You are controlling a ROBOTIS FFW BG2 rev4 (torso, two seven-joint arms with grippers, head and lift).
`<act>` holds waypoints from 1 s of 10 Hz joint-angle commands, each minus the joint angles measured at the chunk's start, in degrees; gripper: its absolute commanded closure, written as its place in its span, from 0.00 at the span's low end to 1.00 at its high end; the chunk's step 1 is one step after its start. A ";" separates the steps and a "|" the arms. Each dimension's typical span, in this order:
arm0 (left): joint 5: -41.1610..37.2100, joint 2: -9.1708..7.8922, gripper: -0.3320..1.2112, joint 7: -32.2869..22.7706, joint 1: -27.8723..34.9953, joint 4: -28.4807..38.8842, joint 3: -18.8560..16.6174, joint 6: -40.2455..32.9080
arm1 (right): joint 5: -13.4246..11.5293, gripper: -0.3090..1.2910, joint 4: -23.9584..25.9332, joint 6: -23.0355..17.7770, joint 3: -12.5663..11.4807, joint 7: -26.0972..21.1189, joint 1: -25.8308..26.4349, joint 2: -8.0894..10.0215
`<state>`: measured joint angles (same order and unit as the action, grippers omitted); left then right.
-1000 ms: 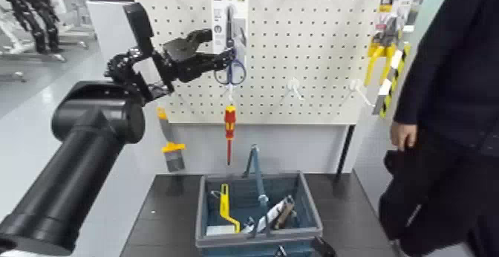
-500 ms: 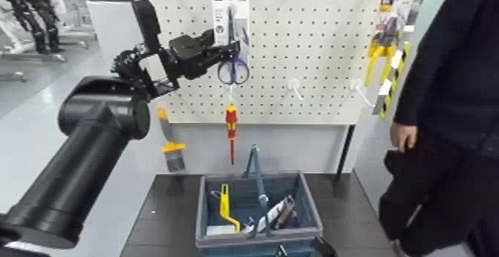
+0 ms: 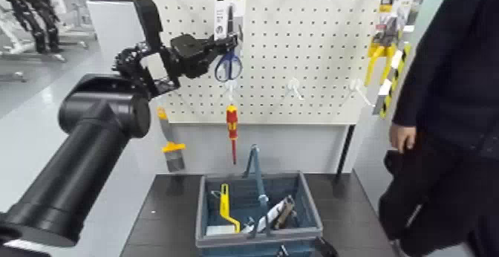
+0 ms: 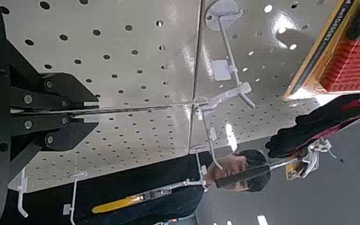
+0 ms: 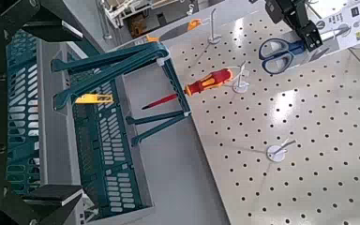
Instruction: Put the blue scissors into the crate.
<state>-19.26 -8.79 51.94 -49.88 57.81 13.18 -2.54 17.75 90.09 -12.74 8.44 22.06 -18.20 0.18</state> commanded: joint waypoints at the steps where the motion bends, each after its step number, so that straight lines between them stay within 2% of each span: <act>1: 0.01 0.00 0.98 0.00 -0.04 0.02 -0.17 -0.01 | 0.00 0.29 0.00 0.00 0.00 0.00 -0.08 0.00; 2: -0.17 0.00 0.98 0.09 -0.04 0.64 -0.17 -0.19 | 0.00 0.29 0.00 0.00 0.00 0.00 -0.08 0.00; 4: -0.34 -0.09 0.98 0.27 1.19 6.44 -0.17 1.22 | 0.00 0.29 0.09 0.00 0.00 0.00 -0.08 0.00; 7: -1.40 0.17 0.98 0.18 6.55 19.18 -2.01 5.00 | -0.09 0.29 0.18 0.00 0.00 -0.08 -0.17 0.00; 10: -3.95 0.61 0.98 0.00 12.88 24.90 -0.78 8.87 | -0.09 0.29 0.18 0.09 0.18 -0.17 -0.17 0.26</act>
<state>-22.86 -8.20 51.91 -38.12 82.10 12.02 5.57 17.67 90.26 -12.68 8.60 21.90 -18.37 0.40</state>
